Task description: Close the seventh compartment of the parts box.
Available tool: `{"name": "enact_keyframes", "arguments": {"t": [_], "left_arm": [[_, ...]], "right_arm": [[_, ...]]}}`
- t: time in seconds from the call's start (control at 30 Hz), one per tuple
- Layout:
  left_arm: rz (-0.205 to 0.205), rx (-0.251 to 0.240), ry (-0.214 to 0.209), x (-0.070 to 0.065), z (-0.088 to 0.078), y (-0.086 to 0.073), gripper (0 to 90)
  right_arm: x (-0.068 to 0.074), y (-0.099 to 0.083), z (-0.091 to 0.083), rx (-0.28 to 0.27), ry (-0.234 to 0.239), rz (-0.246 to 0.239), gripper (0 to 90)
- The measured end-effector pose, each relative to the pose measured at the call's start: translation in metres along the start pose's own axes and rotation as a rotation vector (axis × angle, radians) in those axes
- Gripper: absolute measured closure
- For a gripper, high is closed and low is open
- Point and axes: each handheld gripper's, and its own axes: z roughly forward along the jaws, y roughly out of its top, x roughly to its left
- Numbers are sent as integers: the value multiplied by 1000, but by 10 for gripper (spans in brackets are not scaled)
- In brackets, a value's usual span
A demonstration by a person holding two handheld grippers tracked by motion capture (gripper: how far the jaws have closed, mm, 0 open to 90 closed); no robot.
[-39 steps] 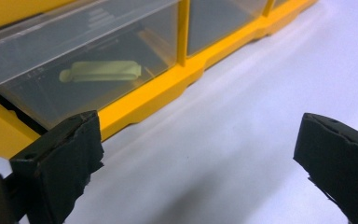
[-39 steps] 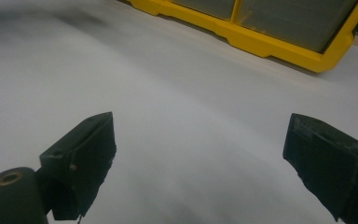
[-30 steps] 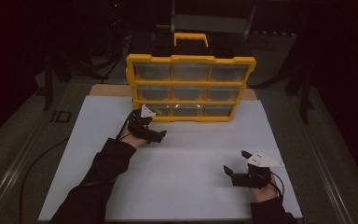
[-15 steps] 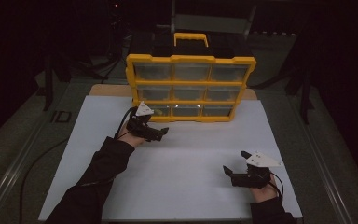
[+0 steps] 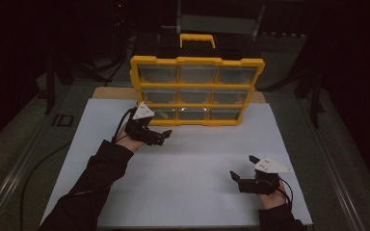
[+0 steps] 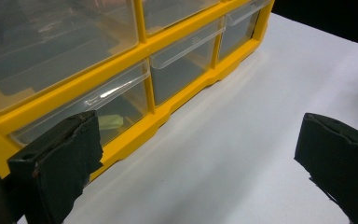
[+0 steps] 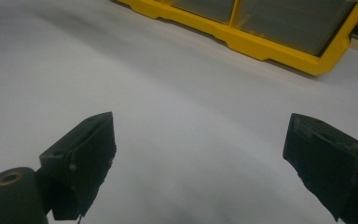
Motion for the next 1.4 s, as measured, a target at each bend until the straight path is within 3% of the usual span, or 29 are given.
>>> {"name": "enact_keyframes", "arguments": {"t": [0.53,1.4], "left_arm": [[8,-26,-5,-2,-31,-8,8],[-18,-76,40,-5,-89,-55,8]], "right_arm": [[1,1,-1,-11,2,-5,93],[4,2,0,-10,6,-16,93]]}}
